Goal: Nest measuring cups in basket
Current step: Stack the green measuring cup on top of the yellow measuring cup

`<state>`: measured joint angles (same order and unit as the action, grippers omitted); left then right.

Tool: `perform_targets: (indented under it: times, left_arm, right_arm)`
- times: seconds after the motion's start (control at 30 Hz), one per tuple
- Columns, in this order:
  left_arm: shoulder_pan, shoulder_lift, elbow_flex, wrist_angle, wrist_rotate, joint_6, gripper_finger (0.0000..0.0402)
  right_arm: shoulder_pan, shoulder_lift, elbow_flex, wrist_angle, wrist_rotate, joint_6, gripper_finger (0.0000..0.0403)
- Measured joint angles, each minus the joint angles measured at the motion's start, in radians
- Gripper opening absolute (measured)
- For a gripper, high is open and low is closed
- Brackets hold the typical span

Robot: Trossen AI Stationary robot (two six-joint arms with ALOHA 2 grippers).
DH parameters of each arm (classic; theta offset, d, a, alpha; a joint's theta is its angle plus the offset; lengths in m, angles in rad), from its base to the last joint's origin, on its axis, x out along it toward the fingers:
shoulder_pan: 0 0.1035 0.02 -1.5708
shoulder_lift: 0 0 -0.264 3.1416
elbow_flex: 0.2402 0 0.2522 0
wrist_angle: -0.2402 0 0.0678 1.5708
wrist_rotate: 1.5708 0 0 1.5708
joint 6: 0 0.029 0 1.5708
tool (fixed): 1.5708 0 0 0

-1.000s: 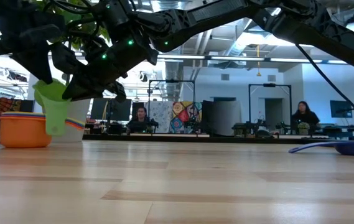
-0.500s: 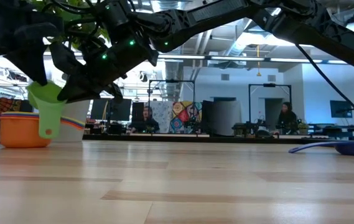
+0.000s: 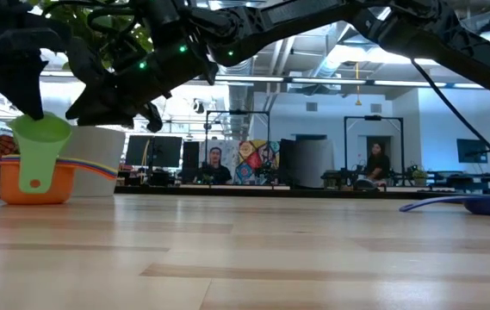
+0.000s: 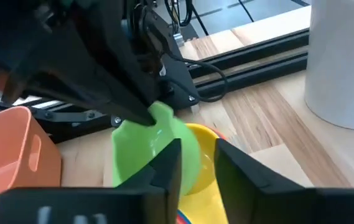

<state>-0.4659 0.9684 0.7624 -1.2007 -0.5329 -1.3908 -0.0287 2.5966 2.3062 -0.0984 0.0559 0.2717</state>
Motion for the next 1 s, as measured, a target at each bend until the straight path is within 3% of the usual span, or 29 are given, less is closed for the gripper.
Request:
perform_targets:
  times: [0.23, 0.4, 0.7, 1.0]
  left_arm:
    - [-0.012, 0.001, -0.001, -0.027, 0.018, -0.041, 0.0007]
    - [-0.012, 0.001, -0.05, -0.034, 0.027, -0.086, 0.0009]
    - [-0.012, -0.002, -0.056, -0.017, 0.002, -0.085, 0.0027]
    - [-0.011, -0.002, -0.054, -0.047, 0.041, -0.07, 0.0094]
  right_arm:
    - [-0.011, 0.0, 0.0, -0.014, 0.01, 0.025, 0.0192]
    - [-0.011, 0.001, 0.0, -0.035, 0.014, 0.041, 0.0222]
    - [-0.002, 0.003, 0.0, -0.042, 0.019, 0.042, 0.0225]
    - [0.0, 0.004, -0.002, -0.079, 0.023, 0.04, 0.0226]
